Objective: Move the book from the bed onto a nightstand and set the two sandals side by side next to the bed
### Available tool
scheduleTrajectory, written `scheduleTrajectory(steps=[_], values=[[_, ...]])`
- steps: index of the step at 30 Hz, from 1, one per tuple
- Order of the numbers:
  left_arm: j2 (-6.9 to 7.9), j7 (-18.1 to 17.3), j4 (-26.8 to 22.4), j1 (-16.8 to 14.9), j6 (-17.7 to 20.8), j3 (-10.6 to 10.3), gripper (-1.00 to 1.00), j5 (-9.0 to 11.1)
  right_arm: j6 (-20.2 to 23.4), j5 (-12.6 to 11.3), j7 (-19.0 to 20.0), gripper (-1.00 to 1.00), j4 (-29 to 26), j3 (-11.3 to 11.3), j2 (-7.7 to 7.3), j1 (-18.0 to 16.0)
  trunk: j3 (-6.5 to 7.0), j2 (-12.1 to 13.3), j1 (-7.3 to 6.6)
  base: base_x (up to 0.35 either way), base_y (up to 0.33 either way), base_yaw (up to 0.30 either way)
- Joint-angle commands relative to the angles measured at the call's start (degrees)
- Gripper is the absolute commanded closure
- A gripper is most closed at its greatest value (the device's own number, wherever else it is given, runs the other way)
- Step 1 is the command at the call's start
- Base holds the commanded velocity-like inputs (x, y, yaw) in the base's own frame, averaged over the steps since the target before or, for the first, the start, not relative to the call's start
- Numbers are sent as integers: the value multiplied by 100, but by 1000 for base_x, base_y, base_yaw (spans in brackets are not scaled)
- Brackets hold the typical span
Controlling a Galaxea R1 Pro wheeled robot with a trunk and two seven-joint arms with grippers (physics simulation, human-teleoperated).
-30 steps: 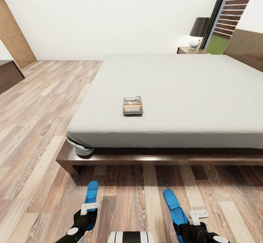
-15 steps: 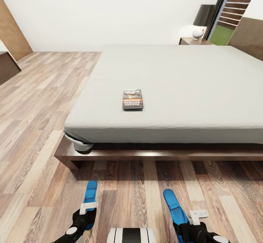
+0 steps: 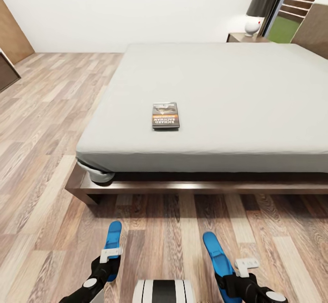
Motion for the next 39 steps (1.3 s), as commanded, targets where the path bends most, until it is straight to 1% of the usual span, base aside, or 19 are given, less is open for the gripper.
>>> scheduleTrajectory(steps=[1, 7, 11, 15, 16, 19, 23, 30, 39], values=[[4, 38, -5, -8, -14, -50, 100, 23, 21, -34, -32, 100, -12, 6, -4, 0, -26, -3, 2, 0, 0, 0], [99, 38, -12, -156, -19, -52, 100, 22, 21, -23, -34, 100, -24, 7, -4, 0, -159, -11, 17, 0, 0, 0], [146, 43, -13, -209, -53, -52, 100, 22, 21, -24, -32, 100, -32, 1, -7, 0, -159, -11, 17, 0, 0, 0], [166, 46, -8, -222, -238, -52, 100, 22, 21, -27, -33, 100, -44, -20, -19, 0, -159, -11, 17, 0, 0, 0], [167, 46, -7, -223, -259, -52, 100, 22, 21, -29, -33, 100, -46, -41, -21, 0, -159, -11, 17, 0, 0, 0], [170, 46, -3, -226, -317, -55, 100, 22, 27, -40, -32, 100, -107, -213, -27, 0, -159, -11, 17, 0, 0, 0], [171, 46, 1, -227, -335, -53, 100, 22, 29, -44, -32, 100, -156, -307, -29, 0, -159, -11, 17, 0, 0, 0], [172, 47, 4, -221, -356, -65, 100, 22, 30, -46, -32, 100, -183, -355, -30, 0, -159, -11, 17, 77, 61, 0], [172, 47, 17, -222, -362, -66, 100, 22, 30, -50, -32, 100, -181, -355, -23, 0, -159, -11, 17, 30, 23, 0]])
